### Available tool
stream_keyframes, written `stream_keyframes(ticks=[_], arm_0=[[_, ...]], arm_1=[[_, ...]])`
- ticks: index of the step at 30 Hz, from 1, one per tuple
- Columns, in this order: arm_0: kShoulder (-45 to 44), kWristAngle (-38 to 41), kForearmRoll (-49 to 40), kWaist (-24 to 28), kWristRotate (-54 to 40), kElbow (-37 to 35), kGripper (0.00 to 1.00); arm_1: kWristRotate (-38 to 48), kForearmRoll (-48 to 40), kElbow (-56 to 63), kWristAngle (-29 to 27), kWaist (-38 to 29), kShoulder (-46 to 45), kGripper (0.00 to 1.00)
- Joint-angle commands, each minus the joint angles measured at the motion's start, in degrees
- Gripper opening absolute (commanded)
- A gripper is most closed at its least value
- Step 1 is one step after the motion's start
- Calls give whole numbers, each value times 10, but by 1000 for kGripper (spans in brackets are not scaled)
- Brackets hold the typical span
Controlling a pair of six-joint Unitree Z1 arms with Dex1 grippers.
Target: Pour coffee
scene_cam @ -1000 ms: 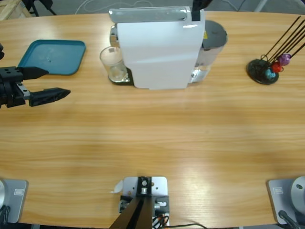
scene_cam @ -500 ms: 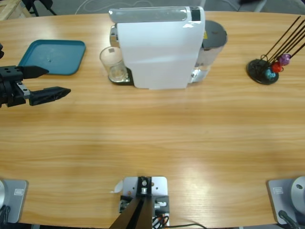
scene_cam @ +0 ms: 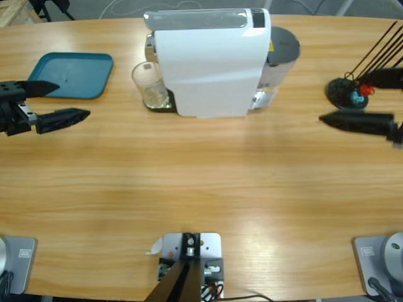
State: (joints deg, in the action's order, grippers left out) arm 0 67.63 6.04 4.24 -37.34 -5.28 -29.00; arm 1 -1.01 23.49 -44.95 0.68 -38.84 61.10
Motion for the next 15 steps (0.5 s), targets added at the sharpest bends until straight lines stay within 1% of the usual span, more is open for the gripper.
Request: stream_keyframes(ticks=[1,6,9,11,15], arm_0=[[24,-1,14,2,-1,13,1000],[15,13,14,2,-7,13,1000],[44,13,15,2,-8,10,1000],[57,14,15,1,-26,6,1000],[54,13,15,1,-34,7,1000]], arm_1=[[10,-59,71,0,-6,-50,1000],[18,-51,73,0,-9,-61,996],[18,-51,74,-2,-9,-56,996],[18,-51,74,-4,-9,-51,996],[16,-51,76,-6,-9,-43,996]])
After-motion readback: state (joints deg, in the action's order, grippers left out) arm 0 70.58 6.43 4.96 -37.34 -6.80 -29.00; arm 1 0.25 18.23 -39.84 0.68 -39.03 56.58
